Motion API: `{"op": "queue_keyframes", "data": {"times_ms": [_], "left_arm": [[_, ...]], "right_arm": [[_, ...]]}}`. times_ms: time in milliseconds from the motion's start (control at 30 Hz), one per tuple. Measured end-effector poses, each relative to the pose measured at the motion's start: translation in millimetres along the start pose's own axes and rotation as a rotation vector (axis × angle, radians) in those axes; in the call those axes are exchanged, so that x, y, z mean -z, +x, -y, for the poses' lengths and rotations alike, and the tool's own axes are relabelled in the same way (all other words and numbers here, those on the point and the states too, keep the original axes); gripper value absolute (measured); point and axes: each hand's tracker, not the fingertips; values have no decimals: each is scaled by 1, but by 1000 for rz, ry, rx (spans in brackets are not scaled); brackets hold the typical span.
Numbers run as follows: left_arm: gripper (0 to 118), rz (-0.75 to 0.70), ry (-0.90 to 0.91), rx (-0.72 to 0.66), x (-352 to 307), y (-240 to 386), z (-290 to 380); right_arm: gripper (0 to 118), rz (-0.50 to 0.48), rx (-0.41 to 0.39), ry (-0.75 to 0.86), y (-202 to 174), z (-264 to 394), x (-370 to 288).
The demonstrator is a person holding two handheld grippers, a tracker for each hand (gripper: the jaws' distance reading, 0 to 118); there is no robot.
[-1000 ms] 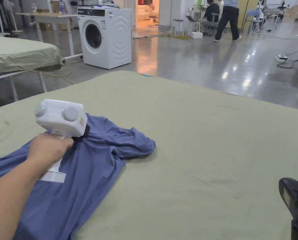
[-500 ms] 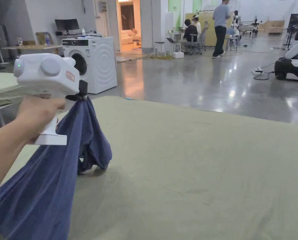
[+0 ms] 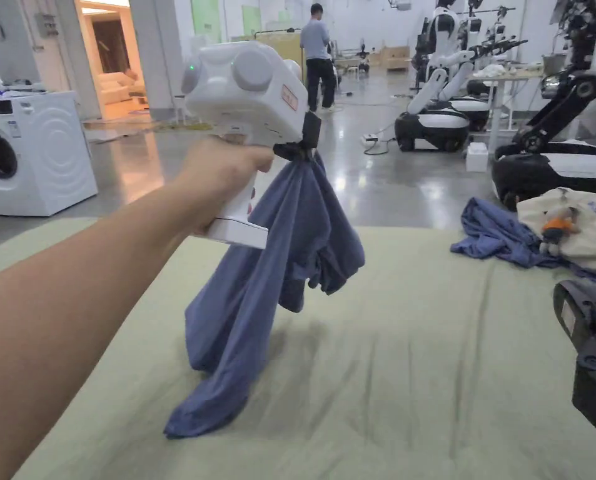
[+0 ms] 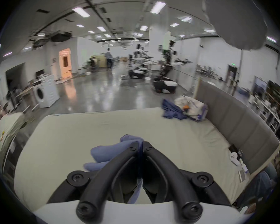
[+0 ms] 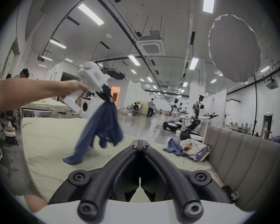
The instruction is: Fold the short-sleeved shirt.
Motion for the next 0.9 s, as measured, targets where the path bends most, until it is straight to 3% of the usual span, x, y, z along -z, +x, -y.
{"op": "queue_keyframes", "data": {"times_ms": [200, 300, 467, 600, 667, 700, 733, 833, 900], "left_arm": [[2, 159, -109, 95, 123, 154, 59], [2, 204, -182, 106, 181, 202, 108], [2, 196, -247, 162, 222, 249, 191], [4, 187, -299, 151, 260, 245, 216], [17, 185, -259, 189, 250, 239, 216], [48, 171, -220, 211, 245, 236, 215], [66, 152, -176, 218, 238, 232, 212], [85, 120, -22, 188, 205, 208, 188], [85, 116, 156, 226, 151, 183, 170]], "right_arm": [[2, 84, 23, -48, 42, 19, -9], [2, 112, 48, -89, 58, 33, -9], [2, 133, 72, -144, 70, 49, -1], [2, 130, 65, -146, 68, 51, 1], [2, 126, 53, -145, 66, 52, 2], [2, 122, 48, -144, 65, 51, 2], [2, 123, 46, -145, 63, 51, 3], [2, 128, 44, -134, 62, 50, 4], [2, 139, 34, -108, 61, 46, 3]]}}
